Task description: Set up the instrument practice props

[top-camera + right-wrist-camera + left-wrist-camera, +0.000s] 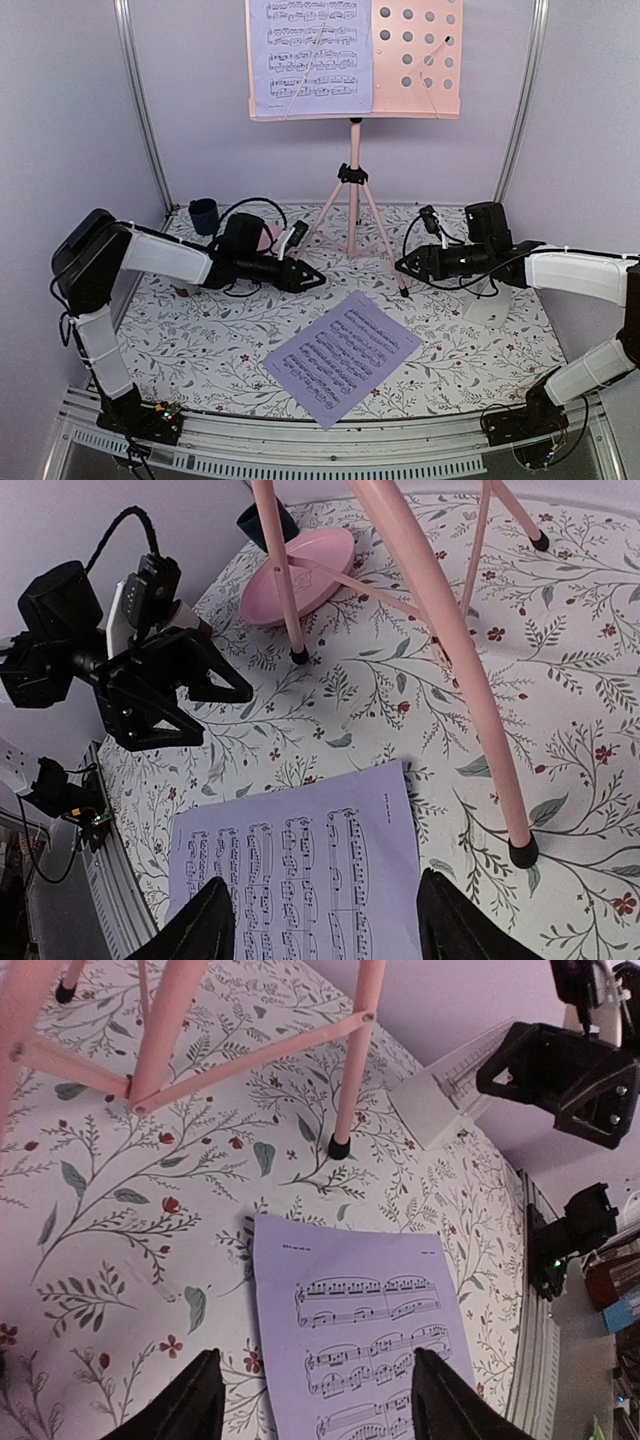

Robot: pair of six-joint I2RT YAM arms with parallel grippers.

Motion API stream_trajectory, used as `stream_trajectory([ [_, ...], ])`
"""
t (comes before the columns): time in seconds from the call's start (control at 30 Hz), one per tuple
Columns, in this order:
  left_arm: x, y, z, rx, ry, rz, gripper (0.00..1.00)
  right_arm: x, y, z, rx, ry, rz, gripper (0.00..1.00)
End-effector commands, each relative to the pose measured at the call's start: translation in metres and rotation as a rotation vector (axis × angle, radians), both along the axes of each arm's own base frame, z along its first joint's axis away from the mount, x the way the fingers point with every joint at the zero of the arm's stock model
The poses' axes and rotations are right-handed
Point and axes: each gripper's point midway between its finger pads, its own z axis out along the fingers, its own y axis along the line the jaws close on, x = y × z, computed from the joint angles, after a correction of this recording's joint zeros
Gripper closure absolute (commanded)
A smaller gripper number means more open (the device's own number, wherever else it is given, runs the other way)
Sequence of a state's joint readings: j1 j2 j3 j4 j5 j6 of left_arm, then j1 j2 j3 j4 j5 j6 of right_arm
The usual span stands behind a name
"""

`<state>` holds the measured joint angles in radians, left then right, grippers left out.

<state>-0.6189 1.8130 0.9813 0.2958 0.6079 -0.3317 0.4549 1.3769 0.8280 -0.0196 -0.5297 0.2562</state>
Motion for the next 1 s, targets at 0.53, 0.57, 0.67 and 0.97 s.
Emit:
stream_trajectory([
  [0.53, 0.023, -0.074, -0.065, 0.0, 0.096, -0.014, 0.32, -0.014, 0.002, -0.1, -0.054, 0.215, 0.018, 0.47],
  [0.57, 0.024, -0.075, -0.07, 0.006, 0.101, -0.011, 0.32, -0.015, 0.002, -0.103, -0.055, 0.222, 0.018, 0.47],
  [0.67, 0.027, -0.077, -0.076, 0.016, 0.109, -0.008, 0.32, -0.016, 0.002, -0.113, -0.062, 0.242, 0.026, 0.49],
  [0.97, 0.029, -0.085, -0.087, 0.039, 0.129, -0.021, 0.33, -0.019, 0.002, -0.14, -0.094, 0.288, 0.038, 0.55],
])
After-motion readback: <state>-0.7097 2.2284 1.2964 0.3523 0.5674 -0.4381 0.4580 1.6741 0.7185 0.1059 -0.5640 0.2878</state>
